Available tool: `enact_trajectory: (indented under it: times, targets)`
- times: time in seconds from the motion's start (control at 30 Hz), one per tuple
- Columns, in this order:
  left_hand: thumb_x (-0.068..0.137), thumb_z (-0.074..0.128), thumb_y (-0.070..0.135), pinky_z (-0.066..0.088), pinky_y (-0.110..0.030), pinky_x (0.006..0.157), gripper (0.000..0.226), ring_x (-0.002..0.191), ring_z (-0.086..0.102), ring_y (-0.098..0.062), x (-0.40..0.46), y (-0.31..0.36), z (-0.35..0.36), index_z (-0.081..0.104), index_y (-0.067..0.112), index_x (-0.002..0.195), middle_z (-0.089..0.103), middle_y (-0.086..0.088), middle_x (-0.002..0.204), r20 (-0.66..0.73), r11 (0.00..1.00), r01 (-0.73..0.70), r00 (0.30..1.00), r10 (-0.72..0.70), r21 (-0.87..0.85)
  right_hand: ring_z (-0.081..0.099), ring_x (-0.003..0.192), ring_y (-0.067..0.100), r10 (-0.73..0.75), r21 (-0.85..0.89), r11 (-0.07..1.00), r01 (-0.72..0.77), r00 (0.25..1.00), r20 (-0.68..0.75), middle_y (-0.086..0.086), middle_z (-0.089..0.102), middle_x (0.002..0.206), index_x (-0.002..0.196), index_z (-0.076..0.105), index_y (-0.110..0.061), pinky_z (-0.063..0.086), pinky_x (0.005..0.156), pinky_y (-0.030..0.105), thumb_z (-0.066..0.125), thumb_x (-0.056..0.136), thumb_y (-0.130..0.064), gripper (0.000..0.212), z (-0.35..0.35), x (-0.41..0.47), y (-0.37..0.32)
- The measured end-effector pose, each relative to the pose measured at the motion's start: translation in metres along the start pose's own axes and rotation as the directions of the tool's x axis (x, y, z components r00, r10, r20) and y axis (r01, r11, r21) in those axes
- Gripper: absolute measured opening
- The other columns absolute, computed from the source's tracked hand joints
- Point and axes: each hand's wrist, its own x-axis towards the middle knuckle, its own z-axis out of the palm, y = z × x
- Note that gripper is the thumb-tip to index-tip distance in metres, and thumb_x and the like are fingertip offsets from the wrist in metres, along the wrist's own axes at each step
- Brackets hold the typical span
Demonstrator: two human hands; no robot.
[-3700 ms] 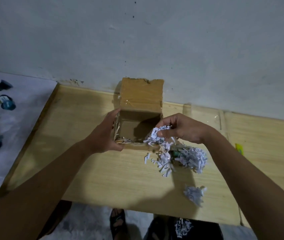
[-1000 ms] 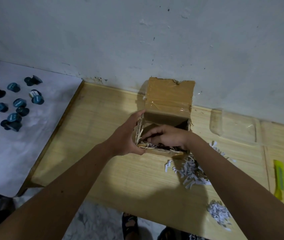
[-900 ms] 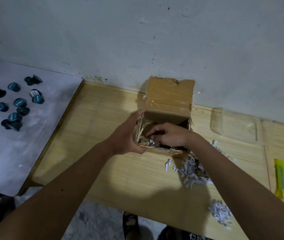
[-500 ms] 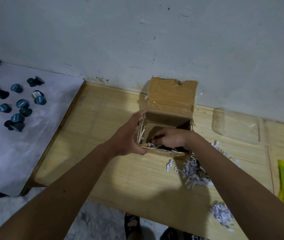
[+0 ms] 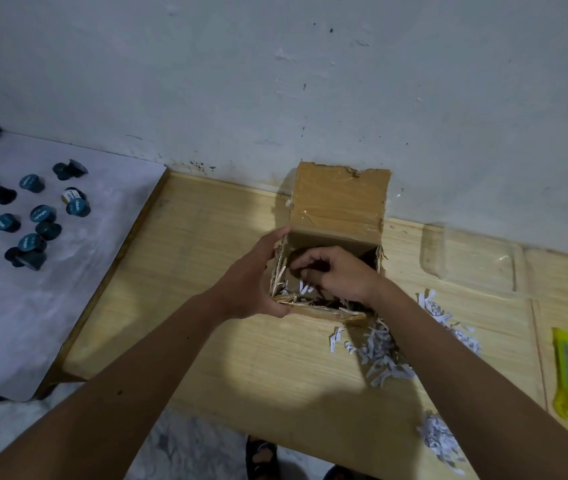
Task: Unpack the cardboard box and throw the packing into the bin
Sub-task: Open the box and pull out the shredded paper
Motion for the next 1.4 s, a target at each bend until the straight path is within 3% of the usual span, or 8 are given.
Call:
enact_trajectory:
  times: [0.17, 0.4, 0.5, 0.8, 0.97, 1.13, 1.3, 1.4]
  targets:
    - [0.054, 0.103, 0.028, 0.052, -0.043, 0.111, 0.140, 0.137, 0.058, -0.015, 0.000, 0.002, 0.000, 0.018, 0.035, 0.165, 0.044, 0.010, 0.159, -0.002, 1.000, 0.001, 1.000, -0.001, -0.002, 0.061, 0.122, 0.011, 0.103, -0.141, 0.986, -0.085, 0.987, 0.120, -0.016, 0.067, 0.130, 0.125, 0.071, -0.037, 0.048, 0.111, 0.036, 0.075, 0.092, -0.032, 0.034, 0.003, 0.006, -0.002]
    - [0.054, 0.104, 0.022, 0.052, -0.037, 0.111, 0.140, 0.136, 0.058, -0.009, -0.001, 0.005, 0.000, 0.019, 0.037, 0.164, 0.048, 0.013, 0.155, 0.001, 1.000, 0.008, 1.000, -0.008, -0.026, 0.059, 0.127, 0.017, 0.171, -0.155, 0.980, -0.128, 0.935, 0.310, -0.005, 0.066, 0.137, 0.131, 0.070, -0.026, 0.045, 0.109, 0.030, 0.059, 0.097, -0.004, 0.042, 0.001, 0.003, -0.011]
    - [0.053, 0.104, 0.023, 0.053, -0.042, 0.110, 0.140, 0.135, 0.059, -0.010, -0.001, 0.005, 0.000, 0.019, 0.037, 0.164, 0.049, 0.013, 0.155, -0.004, 1.000, 0.014, 1.000, -0.015, -0.023, 0.061, 0.127, 0.020, 0.173, -0.235, 0.968, -0.094, 0.923, 0.345, -0.003, 0.067, 0.136, 0.132, 0.069, -0.027, 0.047, 0.114, 0.041, 0.054, 0.097, 0.001, 0.047, 0.003, 0.005, -0.008]
    - [0.055, 0.104, 0.025, 0.054, -0.042, 0.111, 0.142, 0.139, 0.056, -0.010, -0.001, 0.006, -0.001, 0.016, 0.038, 0.165, 0.046, 0.013, 0.157, 0.008, 1.000, 0.015, 1.000, -0.015, -0.021, 0.066, 0.121, 0.019, 0.160, -0.281, 0.957, -0.066, 0.932, 0.325, -0.002, 0.073, 0.126, 0.126, 0.074, -0.022, 0.049, 0.112, 0.041, 0.052, 0.094, 0.008, 0.049, 0.008, 0.010, -0.001]
    - [0.054, 0.104, 0.022, 0.053, -0.039, 0.111, 0.141, 0.138, 0.057, -0.009, -0.001, 0.005, -0.001, 0.018, 0.037, 0.164, 0.049, 0.012, 0.155, 0.005, 0.999, 0.006, 1.000, -0.006, -0.035, 0.066, 0.093, 0.005, 0.136, -0.176, 0.981, -0.079, 0.931, 0.339, -0.013, 0.076, 0.103, 0.117, 0.077, -0.021, 0.051, 0.094, 0.023, 0.063, 0.101, -0.009, 0.025, 0.007, 0.006, -0.004]
    - [0.055, 0.105, 0.021, 0.052, -0.028, 0.110, 0.141, 0.137, 0.058, -0.008, -0.001, 0.003, 0.000, 0.018, 0.036, 0.165, 0.050, 0.012, 0.154, 0.005, 0.999, -0.008, 1.000, 0.009, -0.050, 0.061, 0.085, -0.002, 0.114, -0.187, 0.981, -0.052, 0.933, 0.340, -0.010, 0.074, 0.102, 0.119, 0.075, -0.015, 0.047, 0.082, 0.013, 0.063, 0.102, -0.013, 0.021, 0.004, 0.003, -0.009]
    - [0.055, 0.105, 0.022, 0.048, -0.019, 0.109, 0.140, 0.136, 0.058, -0.006, -0.002, 0.002, 0.001, 0.018, 0.034, 0.165, 0.049, 0.010, 0.156, 0.010, 0.998, -0.024, 1.000, 0.024, -0.055, 0.065, 0.095, 0.004, 0.094, -0.109, 0.992, -0.067, 0.957, 0.275, -0.004, 0.074, 0.105, 0.115, 0.076, -0.011, 0.048, 0.087, 0.011, 0.070, 0.097, -0.011, 0.019, 0.004, 0.002, -0.010]
    - [0.055, 0.104, 0.024, 0.051, -0.028, 0.111, 0.139, 0.136, 0.058, -0.009, -0.001, 0.001, 0.000, 0.019, 0.033, 0.165, 0.047, 0.009, 0.158, 0.006, 0.998, -0.033, 0.999, 0.034, -0.048, 0.069, 0.095, 0.003, 0.060, -0.015, 0.998, -0.058, 0.968, 0.244, 0.000, 0.080, 0.106, 0.108, 0.080, -0.014, 0.051, 0.091, 0.012, 0.076, 0.093, -0.013, 0.016, 0.001, -0.002, -0.008]
